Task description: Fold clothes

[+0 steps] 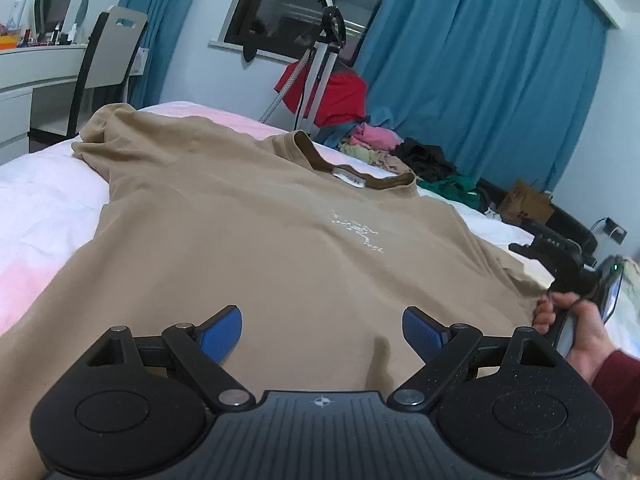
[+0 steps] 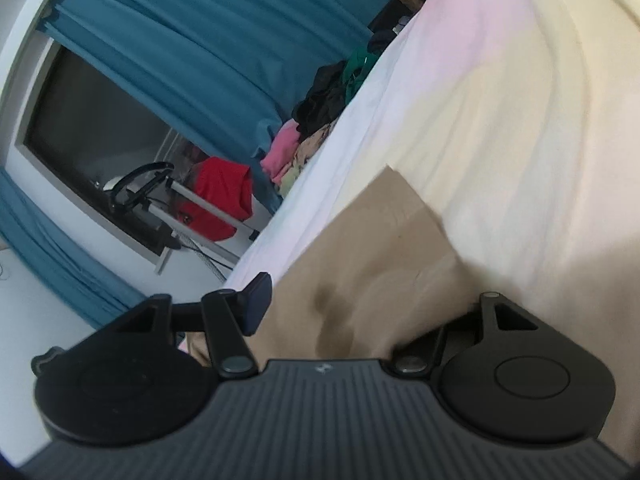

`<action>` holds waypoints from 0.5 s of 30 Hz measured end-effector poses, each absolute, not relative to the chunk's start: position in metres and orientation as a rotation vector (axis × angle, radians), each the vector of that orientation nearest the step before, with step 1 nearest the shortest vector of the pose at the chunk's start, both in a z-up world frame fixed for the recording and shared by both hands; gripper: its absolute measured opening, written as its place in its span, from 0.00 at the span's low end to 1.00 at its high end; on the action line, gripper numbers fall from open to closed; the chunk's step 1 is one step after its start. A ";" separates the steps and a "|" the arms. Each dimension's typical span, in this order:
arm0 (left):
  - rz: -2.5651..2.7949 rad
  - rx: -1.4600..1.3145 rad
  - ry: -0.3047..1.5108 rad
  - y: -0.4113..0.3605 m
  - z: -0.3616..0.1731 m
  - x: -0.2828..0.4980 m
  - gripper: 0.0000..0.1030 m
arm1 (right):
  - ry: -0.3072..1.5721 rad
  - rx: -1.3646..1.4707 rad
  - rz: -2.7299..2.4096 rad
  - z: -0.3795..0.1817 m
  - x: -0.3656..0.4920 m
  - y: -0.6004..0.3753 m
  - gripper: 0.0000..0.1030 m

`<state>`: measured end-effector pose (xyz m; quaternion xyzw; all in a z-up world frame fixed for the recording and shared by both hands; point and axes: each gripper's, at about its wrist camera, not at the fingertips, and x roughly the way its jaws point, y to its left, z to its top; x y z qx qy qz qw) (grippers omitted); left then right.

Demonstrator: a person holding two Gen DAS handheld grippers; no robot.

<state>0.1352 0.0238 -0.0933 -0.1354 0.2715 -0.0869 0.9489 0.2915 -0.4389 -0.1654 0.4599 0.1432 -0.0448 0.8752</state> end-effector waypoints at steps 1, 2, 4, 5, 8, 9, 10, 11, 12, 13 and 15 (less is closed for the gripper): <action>-0.177 -0.290 0.562 0.025 -0.095 0.138 0.87 | 0.307 0.936 -0.087 -0.164 0.295 -0.437 0.61; -0.174 -0.304 0.573 0.025 -0.097 0.142 0.87 | 0.313 0.905 -0.079 -0.162 0.299 -0.435 0.54; -0.162 -0.290 0.577 0.024 -0.098 0.144 0.87 | 0.357 0.854 -0.092 -0.158 0.308 -0.431 0.24; -0.156 -0.279 0.577 0.023 -0.099 0.145 0.87 | 0.379 0.830 -0.118 -0.154 0.312 -0.430 0.08; -0.136 -0.236 0.576 0.019 -0.100 0.146 0.87 | 0.372 0.771 -0.166 -0.136 0.315 -0.430 0.07; -0.126 -0.216 0.575 0.017 -0.100 0.146 0.87 | 0.354 0.753 -0.174 -0.128 0.314 -0.430 0.07; -0.124 -0.210 0.576 0.017 -0.100 0.146 0.87 | 0.339 0.729 -0.179 -0.118 0.312 -0.430 0.05; -0.121 -0.204 0.576 0.017 -0.100 0.145 0.87 | 0.326 0.704 -0.184 -0.108 0.309 -0.430 0.05; -0.118 -0.209 0.575 0.018 -0.099 0.145 0.87 | 0.312 0.679 -0.189 -0.097 0.307 -0.430 0.05; -0.115 -0.220 0.575 0.020 -0.097 0.145 0.87 | 0.301 0.647 -0.188 -0.086 0.305 -0.424 0.05; -0.104 -0.254 0.575 0.027 -0.092 0.144 0.87 | 0.280 0.579 -0.184 -0.064 0.301 -0.408 0.05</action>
